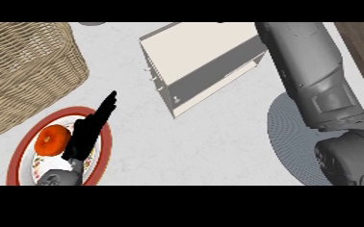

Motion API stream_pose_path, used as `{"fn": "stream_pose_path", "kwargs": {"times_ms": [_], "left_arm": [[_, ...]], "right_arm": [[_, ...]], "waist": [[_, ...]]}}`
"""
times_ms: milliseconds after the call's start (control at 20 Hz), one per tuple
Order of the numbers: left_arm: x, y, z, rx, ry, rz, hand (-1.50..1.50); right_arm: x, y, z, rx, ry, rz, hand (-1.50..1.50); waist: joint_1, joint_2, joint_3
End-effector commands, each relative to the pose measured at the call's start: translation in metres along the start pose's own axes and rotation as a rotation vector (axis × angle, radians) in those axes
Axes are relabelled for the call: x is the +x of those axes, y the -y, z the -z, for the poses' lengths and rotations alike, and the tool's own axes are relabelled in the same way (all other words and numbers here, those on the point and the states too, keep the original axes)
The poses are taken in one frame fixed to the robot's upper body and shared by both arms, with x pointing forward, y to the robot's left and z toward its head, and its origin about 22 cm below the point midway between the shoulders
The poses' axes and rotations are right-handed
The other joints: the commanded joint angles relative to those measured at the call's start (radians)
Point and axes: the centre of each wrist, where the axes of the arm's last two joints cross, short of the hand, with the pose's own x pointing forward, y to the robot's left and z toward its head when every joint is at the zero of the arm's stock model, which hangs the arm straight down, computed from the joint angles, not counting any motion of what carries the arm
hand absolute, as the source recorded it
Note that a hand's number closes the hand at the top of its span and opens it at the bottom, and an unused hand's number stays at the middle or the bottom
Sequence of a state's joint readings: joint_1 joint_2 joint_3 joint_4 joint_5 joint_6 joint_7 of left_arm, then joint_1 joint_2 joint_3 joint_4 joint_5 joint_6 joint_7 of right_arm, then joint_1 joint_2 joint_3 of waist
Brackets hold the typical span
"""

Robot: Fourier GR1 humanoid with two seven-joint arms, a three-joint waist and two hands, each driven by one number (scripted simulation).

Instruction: Pick the can from the placemat and place it in the tiered shelf

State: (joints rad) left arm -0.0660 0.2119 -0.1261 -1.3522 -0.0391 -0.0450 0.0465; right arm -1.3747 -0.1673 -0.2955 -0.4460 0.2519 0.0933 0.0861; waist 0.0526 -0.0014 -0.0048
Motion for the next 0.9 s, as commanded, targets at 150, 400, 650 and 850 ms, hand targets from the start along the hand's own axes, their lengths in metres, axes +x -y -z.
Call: {"fn": "stream_pose_path", "kwargs": {"times_ms": [150, 400, 650, 850], "left_arm": [[-0.011, -0.013, -0.002, 0.0, -0.017, -0.006, 0.0], [-0.005, -0.014, -0.008, 0.003, -0.011, -0.015, 0.0], [0.002, -0.021, 0.0, 0.025, -0.016, -0.014, 0.0], [-0.013, -0.006, -0.013, 0.031, -0.012, -0.011, 0.0]], "right_arm": [[-0.008, 0.025, -0.002, -0.263, 0.053, 0.217, -1.5], [-0.021, 0.088, -0.02, -0.543, 0.066, 0.242, -1.5], [-0.042, 0.179, -0.062, -0.643, -0.055, 0.231, -1.5], [-0.071, 0.235, -0.107, -0.632, -0.038, 0.215, -1.5]], "waist": [[-0.008, 0.022, 0.004], [-0.016, 0.015, 0.005], [-0.04, 0.011, 0.005], [-0.023, 0.017, 0.006]]}}
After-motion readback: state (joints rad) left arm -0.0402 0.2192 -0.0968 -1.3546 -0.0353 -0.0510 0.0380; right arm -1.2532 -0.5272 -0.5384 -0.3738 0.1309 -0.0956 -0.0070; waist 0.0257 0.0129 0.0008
